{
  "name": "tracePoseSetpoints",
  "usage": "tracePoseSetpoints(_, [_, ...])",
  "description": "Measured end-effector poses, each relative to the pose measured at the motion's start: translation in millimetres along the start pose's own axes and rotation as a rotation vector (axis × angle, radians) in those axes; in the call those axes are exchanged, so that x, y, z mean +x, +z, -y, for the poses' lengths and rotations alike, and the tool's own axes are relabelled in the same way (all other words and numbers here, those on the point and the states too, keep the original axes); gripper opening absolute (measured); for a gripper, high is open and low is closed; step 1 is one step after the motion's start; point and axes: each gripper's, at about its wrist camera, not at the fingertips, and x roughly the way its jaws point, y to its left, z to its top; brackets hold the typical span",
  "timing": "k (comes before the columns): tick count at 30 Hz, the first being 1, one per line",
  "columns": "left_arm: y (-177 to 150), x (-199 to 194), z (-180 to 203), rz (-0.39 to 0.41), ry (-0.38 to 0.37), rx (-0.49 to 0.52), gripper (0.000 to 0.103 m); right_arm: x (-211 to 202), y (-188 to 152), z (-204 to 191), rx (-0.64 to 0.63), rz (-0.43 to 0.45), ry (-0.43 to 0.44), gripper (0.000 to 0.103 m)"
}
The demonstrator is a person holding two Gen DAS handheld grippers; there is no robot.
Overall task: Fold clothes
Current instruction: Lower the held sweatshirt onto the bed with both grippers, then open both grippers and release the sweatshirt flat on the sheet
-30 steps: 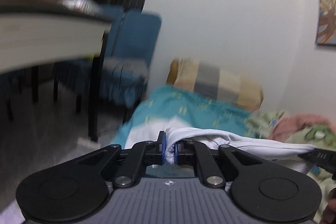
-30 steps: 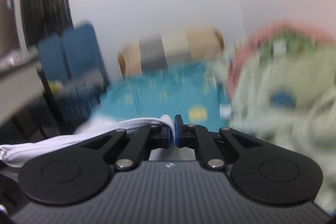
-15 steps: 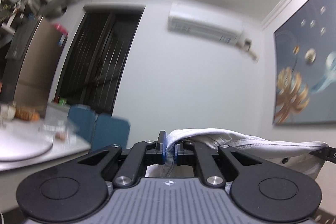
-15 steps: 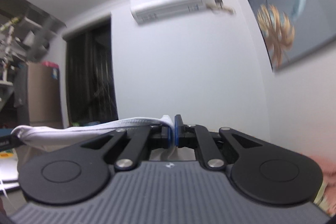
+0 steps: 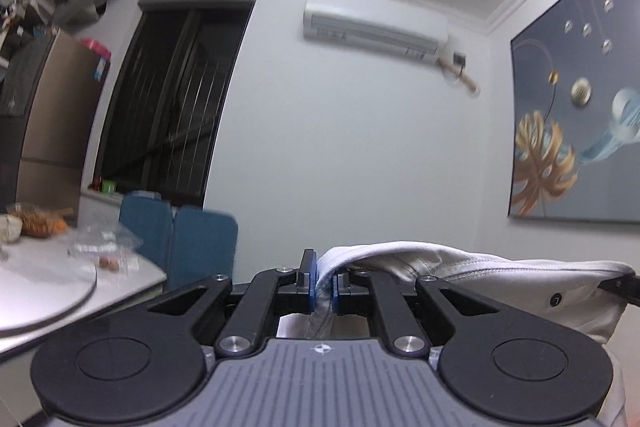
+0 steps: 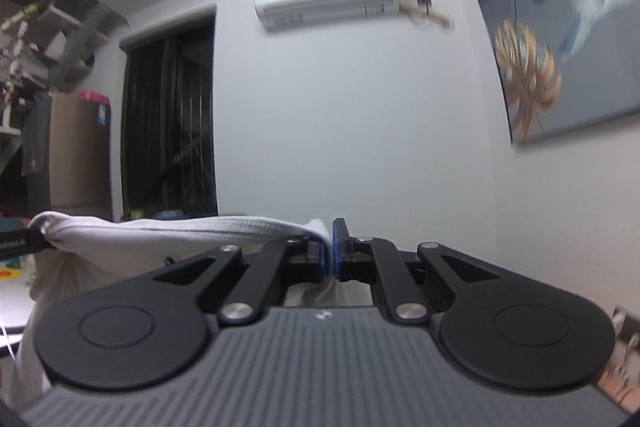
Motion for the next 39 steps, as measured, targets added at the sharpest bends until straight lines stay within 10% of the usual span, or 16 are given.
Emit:
tracePoseSetpoints(10, [-186.2, 257.6, -53.5, -0.241, 0.048, 0.016, 0.012, 240.8, -158.9, 35.6, 0.041, -0.288, -0.090, 0.007])
tracePoseSetpoints(18, [-403.3, 478.9, -96.7, -0.472, 0.095, 0.032, 0.013, 440.2, -361.0, 81.6, 0.070, -0.522, -0.141, 0.007])
tracePoseSetpoints(25, [-552.0, 576.8, -140.6, -0.652, 0.116, 0.045, 0.018, 509.1, -502.0, 94.9, 0.093, -0.691, -0.139, 0.008])
tracePoseSetpoints(29, [-567.4, 584.0, -160.5, -0.675, 0.118, 0.040, 0.045, 510.8, -507.1, 97.6, 0.124, -0.703, -0.119, 0.015])
tracePoseSetpoints(33, [-548.9, 568.5, -172.9, -0.673, 0.095, 0.055, 0.083, 493.7, -495.9, 100.5, 0.178, -0.708, -0.094, 0.068])
tracePoseSetpoints(39, [-487.8, 469.7, -165.7, -0.630, 0.094, 0.074, 0.092, 407.2, -451.7, 88.5, 0.198, -0.676, -0.066, 0.067])
